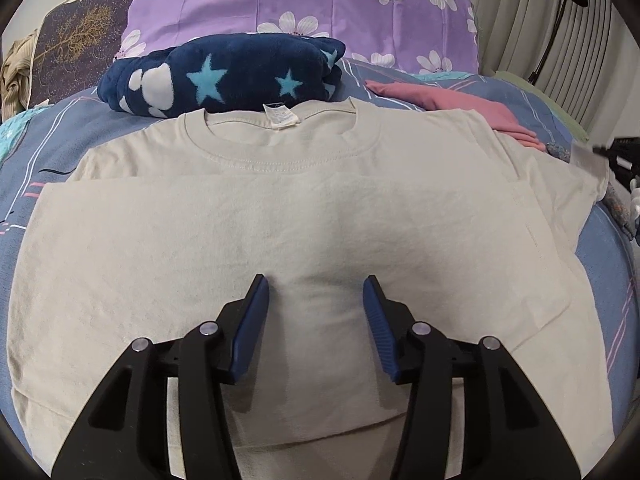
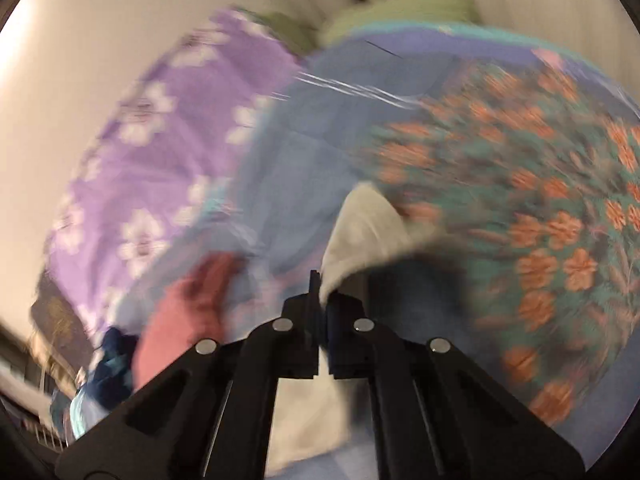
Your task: Fold small clothes
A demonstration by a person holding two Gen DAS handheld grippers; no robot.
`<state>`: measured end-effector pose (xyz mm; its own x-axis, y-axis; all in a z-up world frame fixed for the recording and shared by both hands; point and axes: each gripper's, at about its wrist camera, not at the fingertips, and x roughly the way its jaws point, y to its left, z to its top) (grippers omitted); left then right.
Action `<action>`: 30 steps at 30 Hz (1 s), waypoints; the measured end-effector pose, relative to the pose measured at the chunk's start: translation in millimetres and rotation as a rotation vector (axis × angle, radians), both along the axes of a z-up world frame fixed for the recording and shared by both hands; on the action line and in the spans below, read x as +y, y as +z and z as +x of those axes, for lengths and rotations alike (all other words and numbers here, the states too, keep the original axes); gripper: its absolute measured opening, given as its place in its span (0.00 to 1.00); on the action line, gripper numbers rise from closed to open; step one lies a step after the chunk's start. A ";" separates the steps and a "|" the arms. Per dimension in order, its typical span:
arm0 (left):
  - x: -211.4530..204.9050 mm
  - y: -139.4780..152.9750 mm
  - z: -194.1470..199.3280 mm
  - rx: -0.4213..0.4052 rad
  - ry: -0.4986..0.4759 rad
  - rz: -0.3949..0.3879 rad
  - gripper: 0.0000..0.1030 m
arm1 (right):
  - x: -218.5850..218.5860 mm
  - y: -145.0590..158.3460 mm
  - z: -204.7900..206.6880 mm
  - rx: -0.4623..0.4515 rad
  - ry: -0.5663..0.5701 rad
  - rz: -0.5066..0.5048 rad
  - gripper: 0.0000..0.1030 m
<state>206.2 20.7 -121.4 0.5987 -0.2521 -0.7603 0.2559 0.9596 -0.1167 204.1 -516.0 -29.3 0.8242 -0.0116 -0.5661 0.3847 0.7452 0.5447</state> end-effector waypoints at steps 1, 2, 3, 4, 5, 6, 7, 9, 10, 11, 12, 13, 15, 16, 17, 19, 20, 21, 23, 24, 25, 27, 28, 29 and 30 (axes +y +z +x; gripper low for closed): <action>0.3 -0.1 0.0 0.001 -0.003 -0.008 0.52 | 17.6 9.6 0.1 -0.029 0.051 -0.014 0.02; 0.1 -0.1 0.1 0.000 -0.004 -0.011 0.52 | 51.5 24.3 -1.7 -0.084 0.145 -0.035 0.02; 0.4 0.0 -0.3 -0.001 -0.005 -0.015 0.52 | 83.1 35.8 -2.6 -0.129 0.233 -0.051 0.02; 0.7 0.0 -0.4 -0.001 -0.005 -0.019 0.52 | 114.3 44.8 -5.9 -0.170 0.322 -0.064 0.02; 1.7 0.1 -0.4 -0.001 -0.006 -0.026 0.52 | 157.7 52.4 -11.2 -0.213 0.448 -0.082 0.02; 3.0 0.2 -0.3 0.000 -0.007 -0.038 0.52 | 195.6 54.9 -17.5 -0.235 0.552 -0.114 0.02; 5.8 0.4 0.0 0.002 -0.006 -0.060 0.52 | 223.3 54.6 -22.4 -0.242 0.618 -0.153 0.02; 13.4 0.6 1.0 0.010 -0.005 -0.116 0.52 | 285.3 38.4 -36.0 -0.211 0.733 -0.254 0.02; 19.4 0.2 1.6 0.016 -0.004 -0.161 0.52 | 303.8 25.2 -38.9 -0.181 0.766 -0.265 0.02; 25.0 -0.5 2.4 0.023 -0.003 -0.204 0.52 | 324.5 2.0 -37.7 -0.115 0.803 -0.265 0.02; 32.2 -1.7 3.6 0.032 -0.002 -0.260 0.52 | 333.9 -15.9 -38.1 -0.062 0.819 -0.264 0.02; 37.7 -2.8 4.4 0.039 0.000 -0.305 0.52 | 338.5 -27.3 -36.6 -0.032 0.824 -0.259 0.02; 50.1 -4.8 5.4 0.061 0.007 -0.409 0.52 | 343.4 -54.4 -35.2 0.043 0.839 -0.227 0.03; 53.8 -4.9 5.6 0.073 0.010 -0.442 0.52 | 344.2 -60.3 -35.5 0.059 0.846 -0.220 0.03; 58.0 -4.7 5.6 0.094 0.012 -0.486 0.52 | 345.9 -64.0 -38.6 0.066 0.857 -0.212 0.04; 62.4 -3.2 5.3 0.142 0.012 -0.562 0.52 | 344.1 -62.5 -41.7 0.055 0.866 -0.211 0.08; 63.3 -2.5 4.6 0.165 0.012 -0.601 0.52 | 346.2 -59.4 -46.5 0.046 0.871 -0.221 0.09; 63.7 -2.2 3.4 0.191 0.009 -0.641 0.52 | 347.9 -58.2 -48.0 0.041 0.877 -0.239 0.09; 60.2 -1.6 -1.6 0.246 -0.005 -0.700 0.52 | 353.4 -58.7 -50.9 0.041 0.888 -0.273 0.09; 56.8 -0.7 -5.1 0.263 -0.008 -0.698 0.52 | 354.8 -59.8 -54.2 0.042 0.893 -0.288 0.09; 53.9 -0.1 -7.7 0.273 -0.015 -0.700 0.53 | 357.6 -60.3 -57.2 0.043 0.897 -0.298 0.09; 45.8 -2.5 -8.6 0.320 -0.031 -0.737 0.53 | 361.4 -63.1 -60.1 0.046 0.901 -0.312 0.09; 41.1 -5.3 -6.8 0.352 -0.029 -0.760 0.54 | 360.8 -63.6 -61.4 0.046 0.901 -0.315 0.09; 33.3 -9.4 -3.3 0.387 -0.019 -0.763 0.54 | 361.3 -64.9 -61.2 0.048 0.902 -0.318 0.09; 28.2 -11.4 -0.5 0.400 -0.012 -0.749 0.53 | 360.7 -65.4 -61.5 0.048 0.901 -0.317 0.09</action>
<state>205.7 48.9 -132.8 0.3149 -0.7780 -0.5436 0.0695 0.5901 -0.8043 142.6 -155.3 -94.7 0.5741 0.4579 -0.6787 -0.3894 0.8819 0.2656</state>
